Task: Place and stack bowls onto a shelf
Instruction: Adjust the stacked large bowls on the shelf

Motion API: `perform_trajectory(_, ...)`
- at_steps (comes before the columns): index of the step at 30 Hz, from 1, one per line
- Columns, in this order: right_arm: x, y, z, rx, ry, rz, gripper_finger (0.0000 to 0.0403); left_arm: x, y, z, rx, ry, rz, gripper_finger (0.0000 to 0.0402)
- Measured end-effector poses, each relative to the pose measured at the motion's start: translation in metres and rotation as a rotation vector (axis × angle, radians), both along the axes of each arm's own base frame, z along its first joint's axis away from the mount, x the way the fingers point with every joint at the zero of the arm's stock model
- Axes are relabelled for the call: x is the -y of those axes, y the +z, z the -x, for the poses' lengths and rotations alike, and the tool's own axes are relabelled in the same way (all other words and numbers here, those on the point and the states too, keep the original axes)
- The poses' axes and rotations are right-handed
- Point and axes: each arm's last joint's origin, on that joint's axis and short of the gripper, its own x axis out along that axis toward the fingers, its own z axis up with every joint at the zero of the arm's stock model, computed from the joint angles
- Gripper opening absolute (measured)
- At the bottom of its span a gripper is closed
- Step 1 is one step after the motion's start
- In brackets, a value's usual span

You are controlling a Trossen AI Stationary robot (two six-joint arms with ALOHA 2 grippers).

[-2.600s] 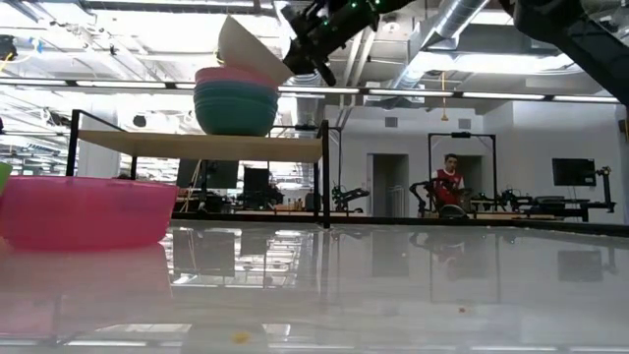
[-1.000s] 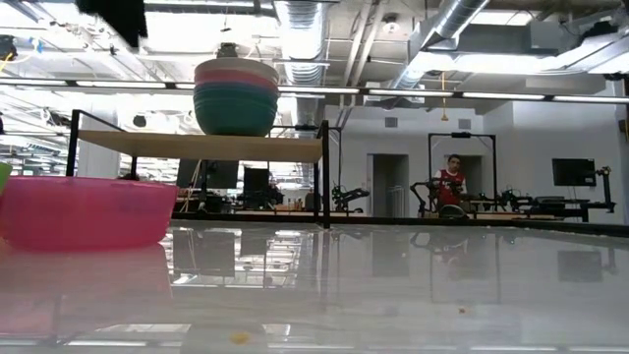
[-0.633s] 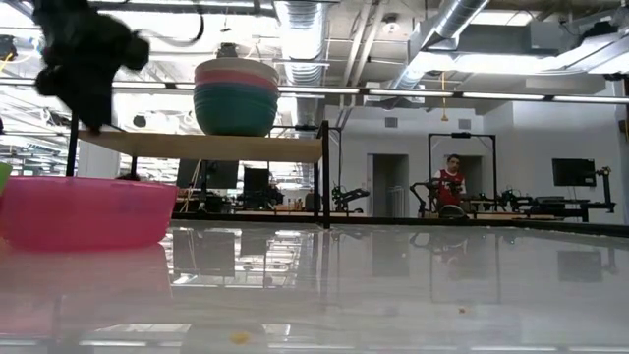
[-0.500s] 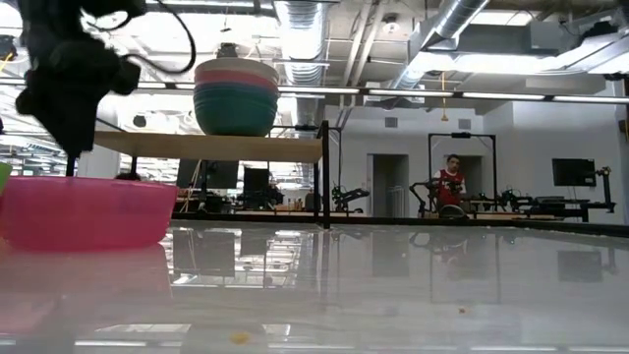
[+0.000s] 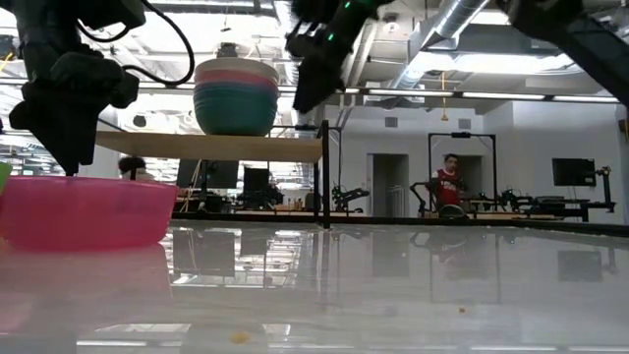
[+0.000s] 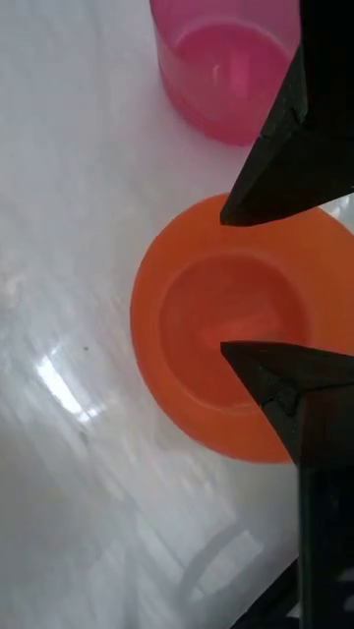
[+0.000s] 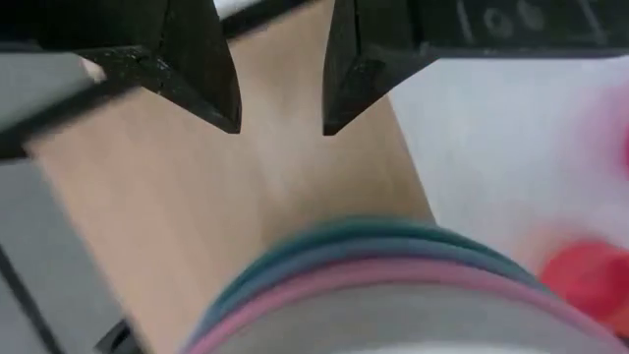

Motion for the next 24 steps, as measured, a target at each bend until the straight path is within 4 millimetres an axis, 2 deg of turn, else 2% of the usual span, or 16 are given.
perform_trajectory(4,0.002,-0.017,-0.02,0.04,0.036,0.035,0.0169,0.0,0.0,0.0,0.002,0.005,0.009,0.0186)
perform_trajectory(12,0.006,-0.015,-0.047,0.277,0.07,0.119,0.0169,0.0,0.0,0.0,0.002,0.007,0.005,0.0186)
perform_trajectory(19,0.021,-0.026,-0.055,0.346,0.05,0.09,0.0169,0.0,0.0,0.0,0.002,0.012,-0.005,0.0186)
perform_trajectory(24,0.025,-0.01,-0.053,0.429,0.108,0.143,0.0169,-0.001,0.0,0.0,-0.004,0.01,-0.041,0.0186)
